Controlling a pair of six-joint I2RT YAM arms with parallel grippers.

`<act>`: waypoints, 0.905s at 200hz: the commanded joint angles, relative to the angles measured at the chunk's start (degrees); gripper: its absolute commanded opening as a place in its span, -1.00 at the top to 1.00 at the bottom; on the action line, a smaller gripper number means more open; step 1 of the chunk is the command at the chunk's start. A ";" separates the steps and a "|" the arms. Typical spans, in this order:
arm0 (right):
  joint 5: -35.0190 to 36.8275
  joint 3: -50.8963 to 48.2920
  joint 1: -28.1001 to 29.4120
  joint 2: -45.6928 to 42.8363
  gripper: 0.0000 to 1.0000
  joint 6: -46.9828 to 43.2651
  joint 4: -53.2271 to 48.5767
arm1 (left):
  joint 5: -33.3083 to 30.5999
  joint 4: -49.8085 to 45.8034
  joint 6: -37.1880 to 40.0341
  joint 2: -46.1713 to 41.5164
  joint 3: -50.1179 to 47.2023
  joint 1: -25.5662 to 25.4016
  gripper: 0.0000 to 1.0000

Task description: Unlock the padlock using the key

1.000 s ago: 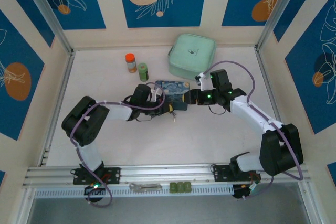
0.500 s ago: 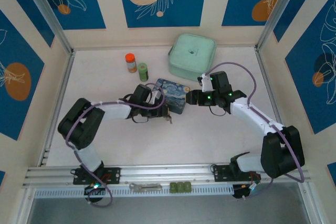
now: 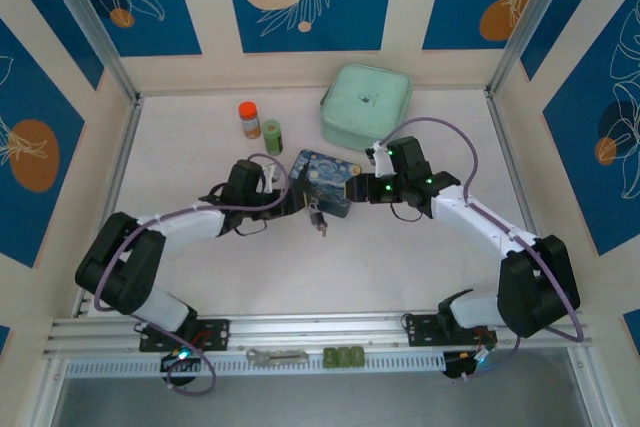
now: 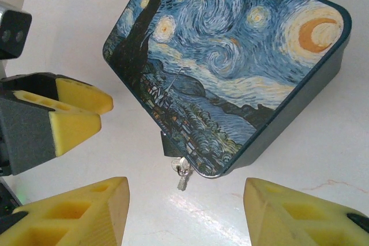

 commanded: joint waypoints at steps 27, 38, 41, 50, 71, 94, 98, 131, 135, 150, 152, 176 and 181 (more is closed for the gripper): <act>4.46 0.78 0.98 -0.54 -0.10 3.22 -0.05 | -17.03 -7.92 -1.39 0.49 4.44 -8.05 -0.34; 5.17 0.35 0.74 -1.02 -0.10 3.69 0.35 | -21.57 -12.24 -0.91 0.34 6.10 -10.12 -0.36; 5.31 0.24 0.64 -1.12 -0.10 3.77 0.46 | -22.61 -13.43 -0.73 0.31 6.65 -10.70 -0.36; 5.62 0.09 0.25 -1.38 -0.10 4.09 0.65 | -24.91 -16.17 -0.30 0.96 8.33 -12.18 -0.37; 5.69 -0.41 -0.72 -1.71 -0.10 4.77 1.25 | -28.90 -22.64 -0.04 4.35 13.04 -14.95 -0.39; 5.05 -1.53 -1.55 -2.36 -0.10 5.34 2.28 | -30.54 -25.83 0.10 8.78 17.68 -17.39 -0.40; 4.91 -1.74 -1.64 -2.47 -0.10 5.45 2.48 | -30.73 -26.09 0.10 9.45 18.40 -17.81 -0.40; 4.57 -4.54 -2.51 -4.79 -0.10 6.26 4.06 | -34.30 -31.49 0.69 14.61 24.22 -20.07 -0.40; 4.54 -5.15 -2.68 -5.21 -0.10 6.45 4.59 | -34.74 -32.06 0.79 15.09 24.76 -20.15 -0.40; 3.95 -7.20 -3.36 -6.70 -0.10 7.14 6.63 | -36.26 -33.39 1.24 16.71 26.56 -20.47 -0.40; 3.94 -7.59 -3.47 -6.88 -0.10 7.24 6.81 | -36.38 -33.54 1.24 16.93 26.81 -20.47 -0.40; 2.85 -9.92 -4.80 -8.23 -0.10 7.94 8.34 | -37.82 -34.60 1.39 19.89 29.66 -20.83 -0.35; 2.61 -10.34 -4.98 -8.47 -0.10 8.00 8.54 | -37.83 -34.77 1.50 20.59 30.29 -20.84 -0.33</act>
